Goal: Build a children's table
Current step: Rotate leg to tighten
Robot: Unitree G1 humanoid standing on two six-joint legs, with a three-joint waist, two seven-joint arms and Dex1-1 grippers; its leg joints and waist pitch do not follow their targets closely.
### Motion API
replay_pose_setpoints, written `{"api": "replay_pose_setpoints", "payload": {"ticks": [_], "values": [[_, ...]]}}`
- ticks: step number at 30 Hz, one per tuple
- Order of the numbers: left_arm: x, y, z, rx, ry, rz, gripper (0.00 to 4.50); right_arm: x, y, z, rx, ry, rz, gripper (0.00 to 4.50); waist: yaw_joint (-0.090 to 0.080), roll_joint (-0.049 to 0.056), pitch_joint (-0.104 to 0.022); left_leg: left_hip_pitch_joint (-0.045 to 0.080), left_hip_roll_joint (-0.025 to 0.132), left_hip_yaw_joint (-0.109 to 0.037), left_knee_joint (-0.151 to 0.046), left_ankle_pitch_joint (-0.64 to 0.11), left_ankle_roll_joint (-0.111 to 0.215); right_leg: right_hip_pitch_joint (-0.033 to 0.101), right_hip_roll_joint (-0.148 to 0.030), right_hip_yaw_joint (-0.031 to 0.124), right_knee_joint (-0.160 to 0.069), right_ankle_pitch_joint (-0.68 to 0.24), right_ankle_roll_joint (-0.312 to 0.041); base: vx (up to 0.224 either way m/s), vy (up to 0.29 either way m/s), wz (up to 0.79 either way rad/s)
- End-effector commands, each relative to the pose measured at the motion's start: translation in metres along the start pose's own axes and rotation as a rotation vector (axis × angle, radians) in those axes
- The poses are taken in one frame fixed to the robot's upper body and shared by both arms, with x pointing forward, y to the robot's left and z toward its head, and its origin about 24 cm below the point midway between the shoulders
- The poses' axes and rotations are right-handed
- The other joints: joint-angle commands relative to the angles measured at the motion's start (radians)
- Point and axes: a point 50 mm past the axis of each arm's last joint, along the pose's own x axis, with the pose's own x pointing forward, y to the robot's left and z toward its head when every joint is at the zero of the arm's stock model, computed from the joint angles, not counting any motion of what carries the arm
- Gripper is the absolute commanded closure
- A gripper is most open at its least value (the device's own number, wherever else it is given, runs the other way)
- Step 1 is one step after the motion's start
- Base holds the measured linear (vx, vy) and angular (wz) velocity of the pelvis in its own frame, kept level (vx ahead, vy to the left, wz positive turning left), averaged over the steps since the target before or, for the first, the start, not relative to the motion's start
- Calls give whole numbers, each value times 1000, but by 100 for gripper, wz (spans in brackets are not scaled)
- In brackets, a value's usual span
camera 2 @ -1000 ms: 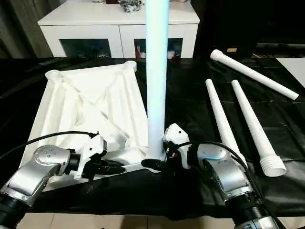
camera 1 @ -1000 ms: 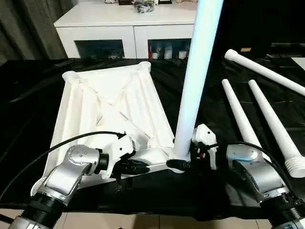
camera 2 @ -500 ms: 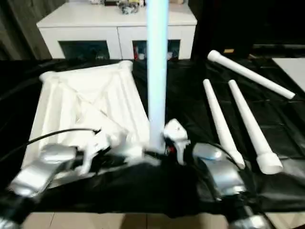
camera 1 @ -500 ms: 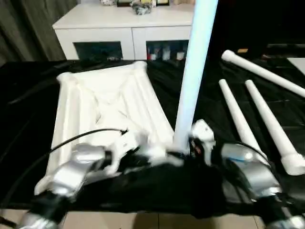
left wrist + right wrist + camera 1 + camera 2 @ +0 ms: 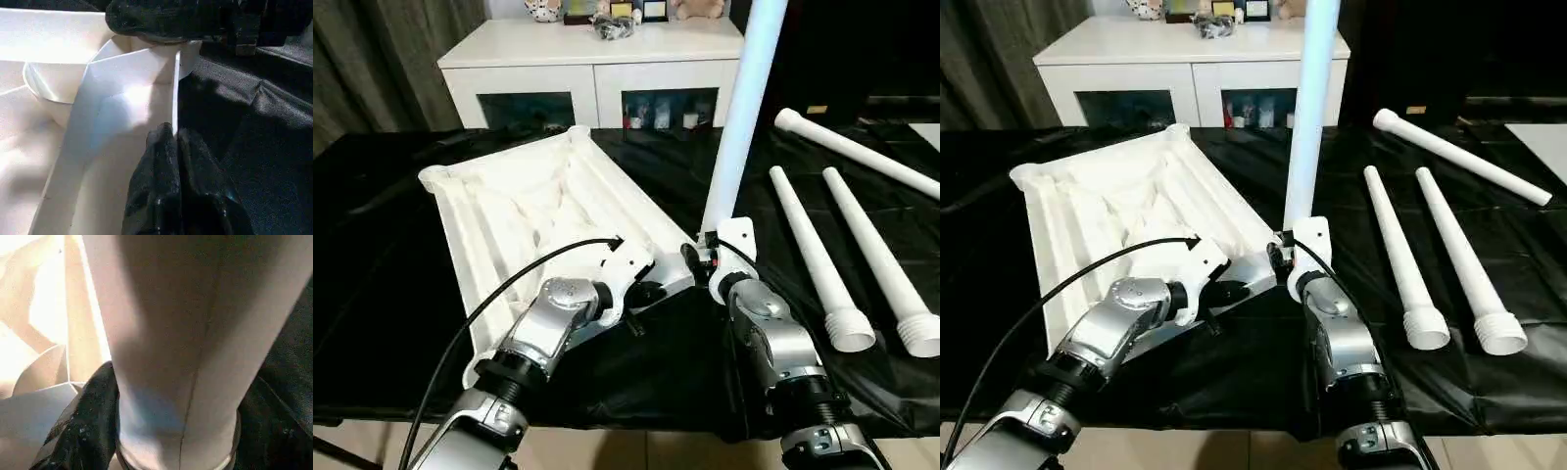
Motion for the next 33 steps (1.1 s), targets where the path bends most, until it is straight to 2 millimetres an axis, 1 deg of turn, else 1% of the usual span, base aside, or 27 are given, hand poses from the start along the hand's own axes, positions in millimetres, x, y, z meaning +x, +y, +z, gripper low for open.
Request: {"api": "replay_pose_setpoints", "payload": {"ticks": [1,4,6,8,9,10,11,12,13,14,15,16,17,18,19,20,21,22,23,24,25,26,27,28,29,30,33], "values": [[3,3,12,4,-85,54,450,-2,16,-18,57,66,55,127,-6,-15,-39,18,52,-25,-89,-373,-5,4,-51,35,-98,-365,-135,0,0,0],[2,4,11,22,-99,39,450,-3,12,-12,79,30,52,107,-6,-18,-38,13,51,-26,-90,-370,3,8,-54,35,-103,-399,-124,0,0,0],[2,4,13,37,-119,47,450,-2,9,-7,53,5,39,77,-8,-18,-42,8,53,-28,-91,-340,3,12,-53,33,-99,-363,-122,0,0,0],[2,4,17,53,-153,42,450,-3,7,-2,28,-24,26,77,-6,-19,-45,6,53,-25,-88,-305,11,13,-52,34,-94,-308,-135,0,0,0],[2,2,22,36,-192,24,423,-5,5,1,8,-45,25,74,-3,-16,-52,6,56,-23,-84,-266,21,13,-52,34,-88,-247,-152,0,0,0],[1,1,27,27,-228,4,423,-8,3,6,-10,-74,32,74,0,-25,-52,6,57,-18,-81,-239,35,10,-48,33,-85,-197,-171,0,0,0],[1,1,27,27,-228,4,423,-8,3,6,-10,-74,32,74,5,-22,-51,8,57,-15,-79,-234,40,8,-47,34,-85,-185,-176,0,0,0],[-1,-2,35,7,-277,-35,407,-16,0,10,-40,-107,51,73,7,-25,-53,4,56,-14,-75,-212,51,12,-51,34,-80,-154,-194,0,0,0],[-3,-4,37,1,-293,-52,393,-19,-1,11,-53,-114,63,73,16,-22,-61,-3,60,-16,-71,-139,66,24,-52,32,-66,-65,-201,50,-4,1],[-5,-4,40,4,-311,-53,389,-23,-1,12,-64,-120,81,73,18,-22,-62,-4,62,-16,-68,-109,78,21,-50,31,-60,-13,-208,50,-4,1],[-6,-4,41,6,-320,-52,389,-25,-1,12,-69,-122,90,73,18,-21,-67,-7,62,-18,-60,-48,107,24,-47,27,-47,96,-220,55,10,-3],[-11,-2,49,-3,-376,-38,372,-31,-1,11,-88,-130,115,73,16,-26,-71,-13,56,-16,-50,6,134,25,-43,25,-37,192,-231,0,0,0],[-19,3,57,-4,-434,9,362,-37,-2,10,-103,-134,130,73,18,-26,-74,-14,55,-16,-44,33,147,27,-45,26,-31,237,-236,0,0,0],[-32,10,66,-15,-499,70,354,-44,-3,9,-117,-136,140,73,19,-21,-75,-15,55,-15,-37,62,181,24,-46,25,-26,296,-247,0,0,0],[-40,15,69,-16,-530,92,349,-47,-4,8,-119,-138,143,73,18,-25,-71,-18,55,-14,-38,48,198,25,-47,23,-29,287,-253,0,0,0],[-45,17,71,-15,-547,101,340,-49,-4,8,-119,-139,144,73,18,-25,-72,-17,56,-14,-37,38,201,25,-48,23,-30,271,-255,0,0,0],[-54,22,73,-9,-564,134,340,-52,-4,7,-116,-142,155,73,14,-20,-67,-17,56,-13,-41,-2,201,21,-47,20,-36,202,-258,0,0,0],[-54,22,73,-9,-564,134,340,-52,-4,7,-116,-142,155,73,12,-20,-64,-15,58,-12,-44,-33,194,19,-46,20,-42,152,-257,0,0,0],[-79,42,72,-13,-587,267,340,-60,-3,7,-133,-146,204,73,10,-21,-57,-11,60,-10,-51,-95,170,16,-44,21,-51,48,-253,0,0,0],[-96,54,68,-3,-569,353,340,-65,-3,7,-130,-146,229,73,11,-20,-55,-8,64,-12,-56,-141,140,19,-40,22,-54,-10,-238,0,0,0],[-102,58,66,1,-559,387,340,-67,-3,7,-129,-145,239,73,4,-18,-48,-11,62,-13,-65,-180,118,17,-37,22,-57,-59,-216,0,0,0],[-124,72,58,31,-505,507,340,-73,-5,6,-128,-138,257,73,1,-20,-46,-9,61,-14,-68,-211,101,17,-36,21,-61,-97,-205,0,0,0],[-143,83,51,57,-451,611,340,-78,-7,5,-133,-128,269,73,-3,-17,-43,-4,62,-16,-74,-267,68,14,-35,23,-66,-163,-179,0,0,0],[-148,86,48,61,-435,638,340,-79,-8,4,-137,-124,271,73,-5,-17,-41,-3,62,-18,-77,-287,51,14,-36,24,-68,-192,-167,0,0,0],[-163,93,41,62,-388,713,340,-82,-10,3,-138,-116,272,73,-8,-16,-40,0,61,-19,-80,-312,23,12,-36,25,-71,-227,-149,0,0,0],[-175,98,35,72,-346,777,340,-83,-13,2,-135,-108,261,73,-6,-15,-41,8,61,-17,-78,-326,4,3,-34,29,-73,-229,-144,0,0,0],[-219,113,8,27,-212,1000,340,-85,-23,-1,-140,-96,209,73,-6,-14,-44,6,59,-20,-80,-324,-14,0,-34,30,-68,-205,-142,0,0,0]]}}
